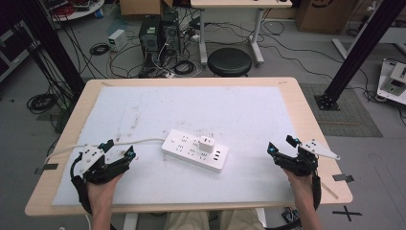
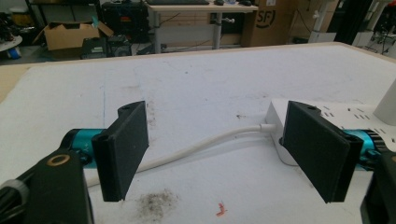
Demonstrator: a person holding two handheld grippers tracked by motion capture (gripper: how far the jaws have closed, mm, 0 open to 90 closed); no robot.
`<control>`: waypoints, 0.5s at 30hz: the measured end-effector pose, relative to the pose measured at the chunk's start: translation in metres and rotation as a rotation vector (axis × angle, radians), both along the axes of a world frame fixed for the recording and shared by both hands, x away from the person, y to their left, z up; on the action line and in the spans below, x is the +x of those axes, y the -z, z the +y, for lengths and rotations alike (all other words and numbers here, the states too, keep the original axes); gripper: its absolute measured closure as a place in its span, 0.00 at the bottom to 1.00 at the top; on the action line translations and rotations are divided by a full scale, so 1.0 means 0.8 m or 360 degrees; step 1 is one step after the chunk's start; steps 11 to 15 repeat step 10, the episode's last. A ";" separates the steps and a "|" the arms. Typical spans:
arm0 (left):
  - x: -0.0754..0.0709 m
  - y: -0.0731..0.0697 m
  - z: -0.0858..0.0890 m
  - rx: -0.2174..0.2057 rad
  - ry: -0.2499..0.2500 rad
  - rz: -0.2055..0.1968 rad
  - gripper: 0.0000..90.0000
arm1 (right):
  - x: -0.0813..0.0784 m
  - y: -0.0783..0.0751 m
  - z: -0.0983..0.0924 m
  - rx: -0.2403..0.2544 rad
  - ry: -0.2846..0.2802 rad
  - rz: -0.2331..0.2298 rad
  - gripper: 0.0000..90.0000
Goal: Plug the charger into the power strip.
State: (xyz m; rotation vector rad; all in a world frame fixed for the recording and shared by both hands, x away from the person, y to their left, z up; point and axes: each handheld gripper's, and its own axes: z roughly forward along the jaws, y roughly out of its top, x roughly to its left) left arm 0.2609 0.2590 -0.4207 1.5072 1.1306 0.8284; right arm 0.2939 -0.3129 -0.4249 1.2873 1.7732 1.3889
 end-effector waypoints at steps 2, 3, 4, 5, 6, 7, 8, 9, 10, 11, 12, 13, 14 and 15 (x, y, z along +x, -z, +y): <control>0.000 0.000 0.000 0.0000 0.0001 0.0000 0.25 | 0.000 0.000 0.000 -0.0005 0.0001 -0.0001 0.21; -0.001 0.001 0.001 -0.0001 -0.0002 0.0001 0.25 | 0.001 0.002 0.002 -0.0011 -0.0009 0.0006 0.21; -0.001 0.001 0.002 -0.0001 -0.0004 0.0000 0.25 | 0.001 0.002 0.003 -0.0013 -0.0012 0.0004 0.21; -0.001 0.001 0.002 -0.0001 -0.0004 0.0000 0.25 | 0.001 0.002 0.003 -0.0013 -0.0012 0.0004 0.21; -0.001 0.001 0.002 -0.0001 -0.0007 -0.0002 0.25 | 0.001 0.003 0.003 -0.0014 -0.0016 0.0008 0.21; -0.002 0.001 0.003 0.0003 -0.0009 -0.0001 0.25 | 0.001 0.003 0.004 -0.0024 -0.0019 0.0002 0.21; -0.002 0.001 0.003 0.0002 -0.0013 0.0001 0.25 | 0.001 0.004 0.005 -0.0025 -0.0021 0.0011 0.21; -0.003 0.001 0.003 0.0002 -0.0014 0.0002 0.25 | 0.002 0.004 0.005 -0.0033 -0.0024 0.0016 0.21; -0.003 0.001 0.004 0.0004 -0.0014 0.0002 0.25 | 0.002 0.004 0.006 -0.0045 -0.0023 0.0022 0.21; -0.003 0.001 0.004 0.0004 -0.0014 0.0002 0.25 | 0.002 0.004 0.006 -0.0045 -0.0023 0.0022 0.21; -0.003 0.001 0.004 0.0004 -0.0014 0.0002 0.25 | 0.002 0.004 0.006 -0.0045 -0.0023 0.0022 0.21; -0.003 0.001 0.004 0.0004 -0.0014 0.0002 0.25 | 0.002 0.004 0.006 -0.0045 -0.0023 0.0022 0.21; -0.003 0.001 0.004 0.0004 -0.0014 0.0002 0.25 | 0.002 0.004 0.006 -0.0045 -0.0023 0.0022 0.21; -0.003 0.001 0.004 0.0004 -0.0014 0.0002 0.25 | 0.002 0.004 0.006 -0.0045 -0.0023 0.0022 0.21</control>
